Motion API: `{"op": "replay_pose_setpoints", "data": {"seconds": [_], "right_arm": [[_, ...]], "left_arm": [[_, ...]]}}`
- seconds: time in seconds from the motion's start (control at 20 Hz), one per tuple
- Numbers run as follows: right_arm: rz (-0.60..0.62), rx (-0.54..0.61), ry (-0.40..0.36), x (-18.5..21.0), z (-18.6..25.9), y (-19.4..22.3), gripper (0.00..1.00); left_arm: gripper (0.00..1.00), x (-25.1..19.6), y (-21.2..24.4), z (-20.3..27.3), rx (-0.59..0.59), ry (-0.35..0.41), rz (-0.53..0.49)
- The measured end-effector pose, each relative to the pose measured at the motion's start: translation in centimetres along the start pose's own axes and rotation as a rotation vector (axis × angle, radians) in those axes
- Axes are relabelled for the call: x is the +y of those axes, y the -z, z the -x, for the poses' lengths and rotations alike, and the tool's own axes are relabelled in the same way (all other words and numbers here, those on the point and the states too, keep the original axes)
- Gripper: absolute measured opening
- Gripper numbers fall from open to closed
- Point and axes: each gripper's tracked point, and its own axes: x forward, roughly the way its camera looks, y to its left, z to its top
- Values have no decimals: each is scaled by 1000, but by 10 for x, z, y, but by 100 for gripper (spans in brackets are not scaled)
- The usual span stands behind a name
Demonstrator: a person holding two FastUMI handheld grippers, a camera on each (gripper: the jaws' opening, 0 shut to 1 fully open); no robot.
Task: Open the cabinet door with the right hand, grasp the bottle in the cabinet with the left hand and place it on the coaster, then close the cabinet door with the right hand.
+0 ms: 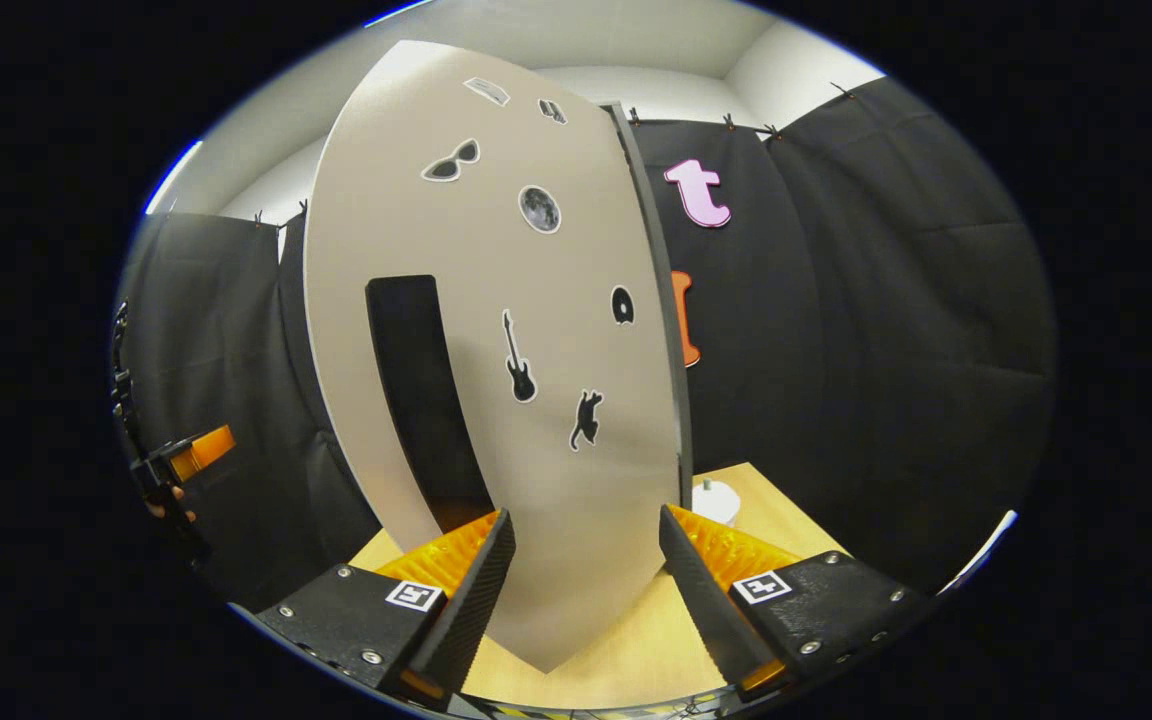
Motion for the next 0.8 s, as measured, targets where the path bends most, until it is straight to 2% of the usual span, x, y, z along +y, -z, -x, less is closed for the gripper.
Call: {"op": "replay_pose_setpoints", "data": {"seconds": [0.2, 0.25, 0.3, 0.55, 0.8], "right_arm": [[-19, 10, -52, 43, -23, 6, 93], [-8, 9, -61, 50, -29, 8, 100], [3, 6, -68, 61, -35, 8, 93], [31, -10, -94, 74, -45, -3, 93], [58, -12, -87, 82, -55, -5, 93]], "left_arm": [[93, 31, 3, -10, -2, -12, 5], [93, 38, 4, -12, -3, -16, 10], [93, 46, 5, -14, -5, -22, 16], [93, 82, 13, -26, 7, -55, 17], [93, 104, 20, -35, 10, -75, 17]]}}
